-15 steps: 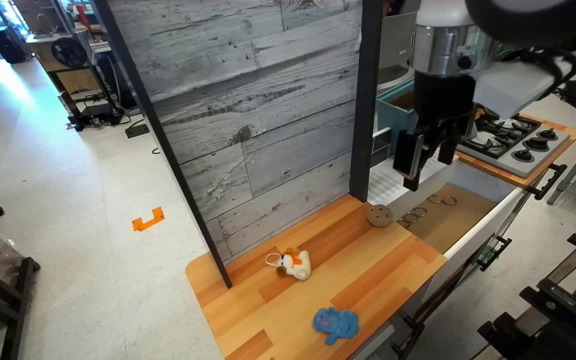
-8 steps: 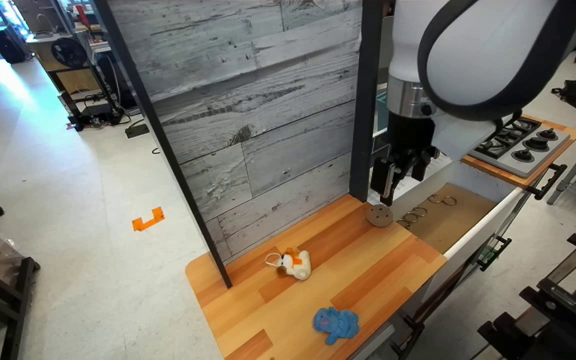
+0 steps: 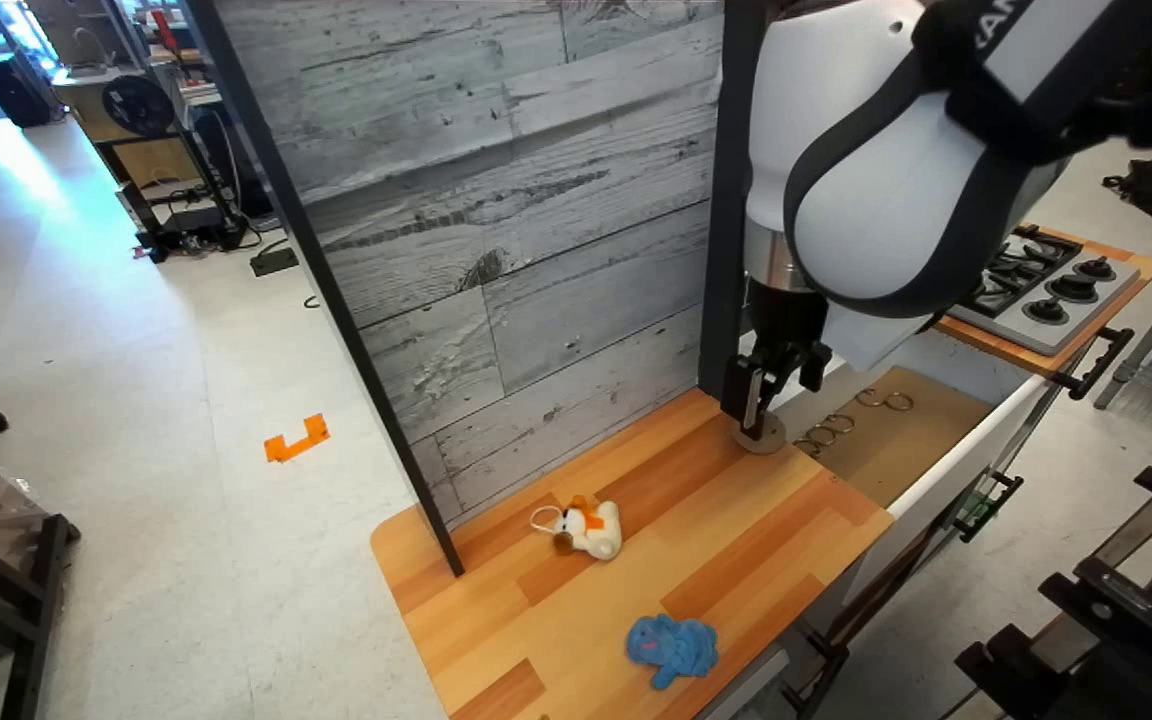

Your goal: Turn the tap nozzle to the right, then move the brown plushie closer to you

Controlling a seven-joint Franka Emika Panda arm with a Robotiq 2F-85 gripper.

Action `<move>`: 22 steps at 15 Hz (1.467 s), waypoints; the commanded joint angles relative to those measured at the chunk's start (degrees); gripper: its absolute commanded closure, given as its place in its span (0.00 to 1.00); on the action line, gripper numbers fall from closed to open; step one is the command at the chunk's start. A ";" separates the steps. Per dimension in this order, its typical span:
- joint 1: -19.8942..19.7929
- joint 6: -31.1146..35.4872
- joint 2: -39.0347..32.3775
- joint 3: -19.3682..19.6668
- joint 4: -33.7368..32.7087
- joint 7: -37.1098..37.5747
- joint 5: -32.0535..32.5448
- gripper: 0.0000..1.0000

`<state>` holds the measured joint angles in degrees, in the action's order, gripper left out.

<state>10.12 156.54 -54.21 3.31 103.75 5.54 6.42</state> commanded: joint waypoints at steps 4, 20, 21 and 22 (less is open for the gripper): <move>-0.65 -1.38 -5.01 -0.60 -5.85 -1.27 0.04 0.00; 3.12 -8.14 0.34 2.02 -2.09 -4.24 5.99 0.98; 3.18 -9.32 1.23 1.67 -1.38 -4.61 6.52 0.97; 3.09 -11.65 2.33 0.90 -0.65 -5.45 6.85 0.97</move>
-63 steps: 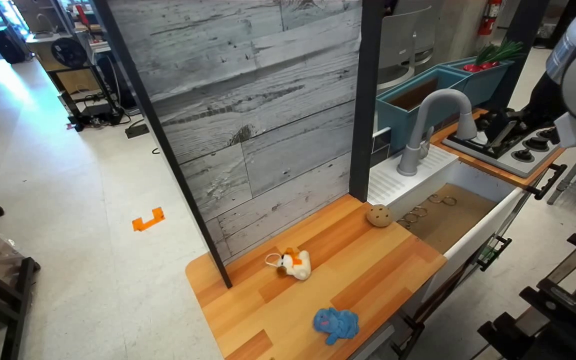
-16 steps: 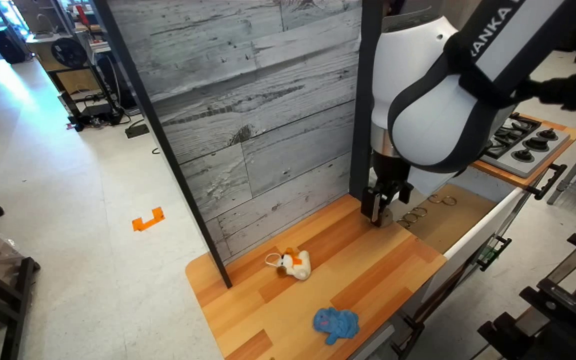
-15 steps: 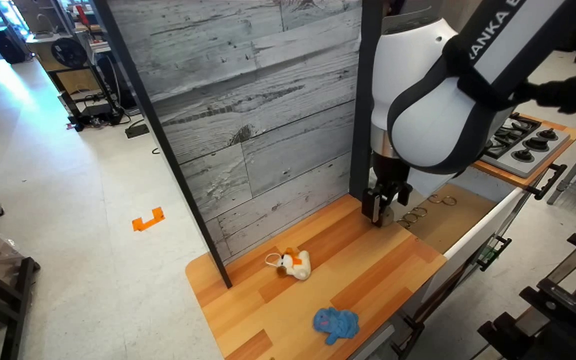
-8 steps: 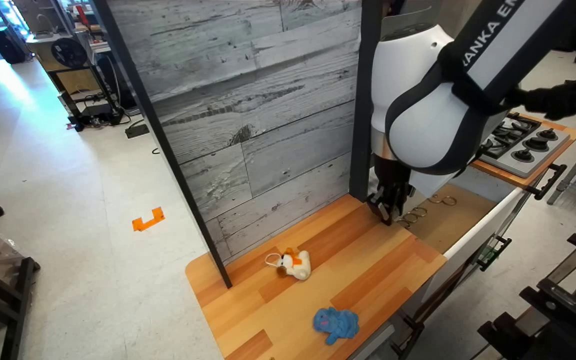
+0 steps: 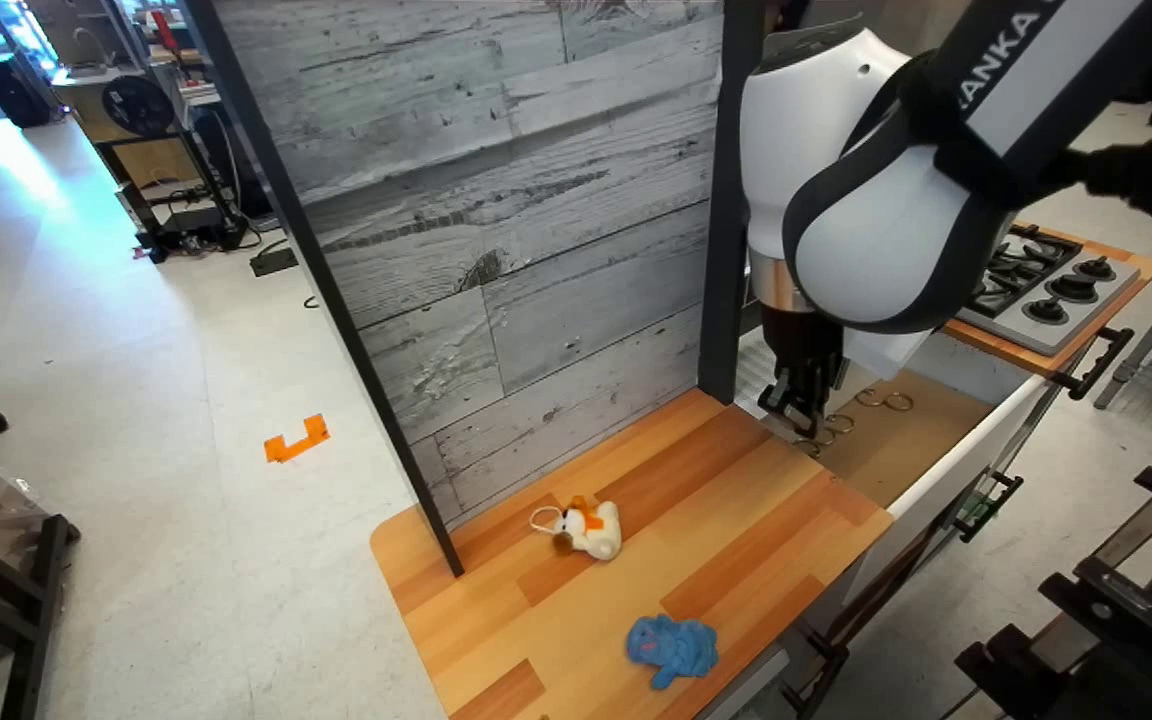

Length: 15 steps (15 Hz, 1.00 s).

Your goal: Turn the tap nozzle to the right, then move the brown plushie closer to you

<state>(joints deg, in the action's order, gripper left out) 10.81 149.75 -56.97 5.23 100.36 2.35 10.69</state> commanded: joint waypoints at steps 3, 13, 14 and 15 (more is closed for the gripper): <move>2.00 -9.71 7.34 -3.23 4.48 -4.98 3.59 0.97; 4.50 -15.23 5.87 -10.00 0.64 -14.95 6.66 0.97; 4.14 -15.14 5.83 -10.25 0.69 -16.17 6.73 0.97; 4.07 -15.29 5.67 -10.24 0.56 -17.14 6.93 0.97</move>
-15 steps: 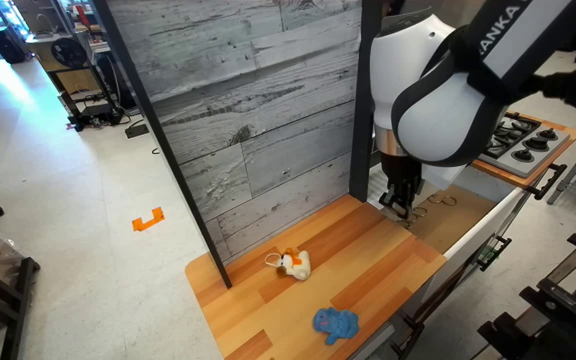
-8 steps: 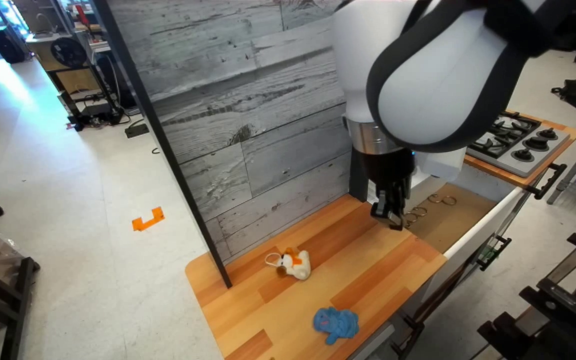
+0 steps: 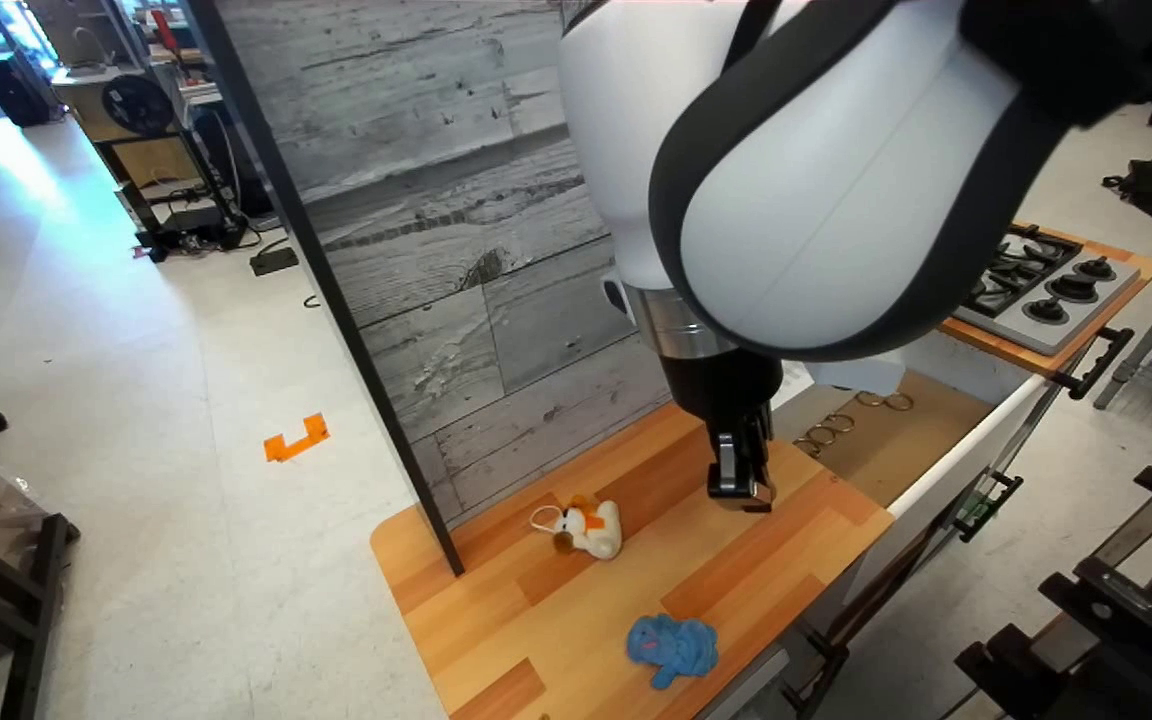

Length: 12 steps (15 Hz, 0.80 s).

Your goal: Turn the tap nozzle to the right, then move the brown plushie closer to you

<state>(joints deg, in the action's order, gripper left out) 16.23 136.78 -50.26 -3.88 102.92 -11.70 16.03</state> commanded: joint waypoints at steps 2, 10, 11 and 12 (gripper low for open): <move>-1.18 -3.06 -1.39 -0.83 -2.51 -3.94 1.93 0.97; -0.89 -0.67 -2.77 0.35 -1.92 -1.80 2.51 0.97; -0.62 -1.24 -3.08 0.66 -2.10 -1.49 2.66 0.97; -0.71 -1.32 -3.32 0.67 -2.17 -1.50 2.56 0.97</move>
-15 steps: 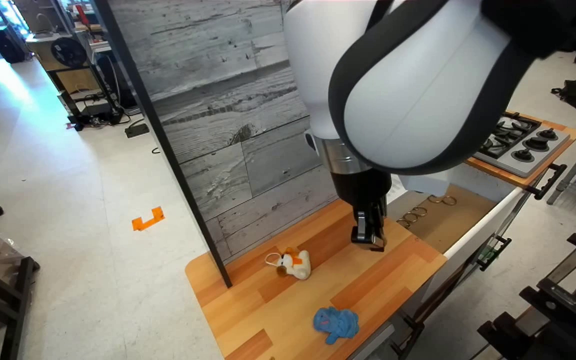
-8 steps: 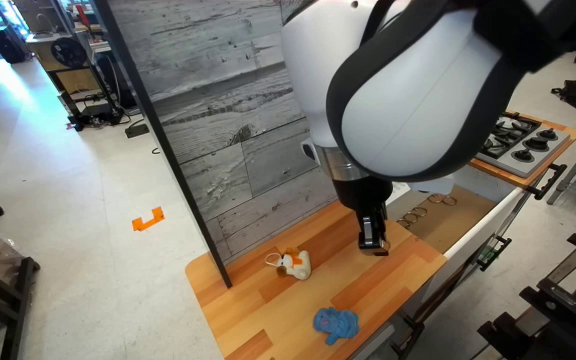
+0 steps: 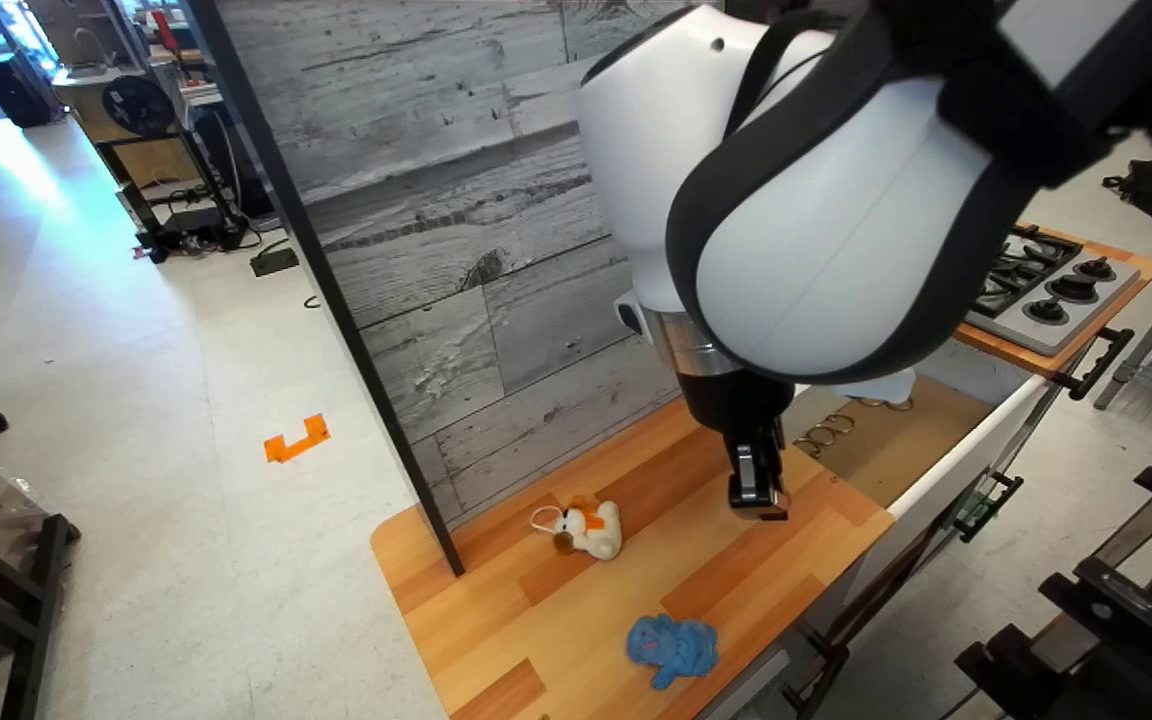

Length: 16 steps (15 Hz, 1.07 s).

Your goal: Turn the tap nozzle to the right, then move the brown plushie closer to you

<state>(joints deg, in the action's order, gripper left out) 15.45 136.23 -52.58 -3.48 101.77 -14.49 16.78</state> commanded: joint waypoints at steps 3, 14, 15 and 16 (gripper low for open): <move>0.29 -0.32 -1.50 0.65 -0.86 1.83 2.00 0.97; 1.10 0.25 -1.88 1.58 -0.99 4.86 4.11 0.05; 1.02 0.25 -1.64 1.50 -0.79 5.19 3.95 0.01; 0.75 -0.10 -1.12 1.19 -0.42 5.21 3.53 0.00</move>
<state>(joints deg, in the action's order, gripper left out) 15.71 136.23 -54.02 -2.65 101.63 -10.98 19.09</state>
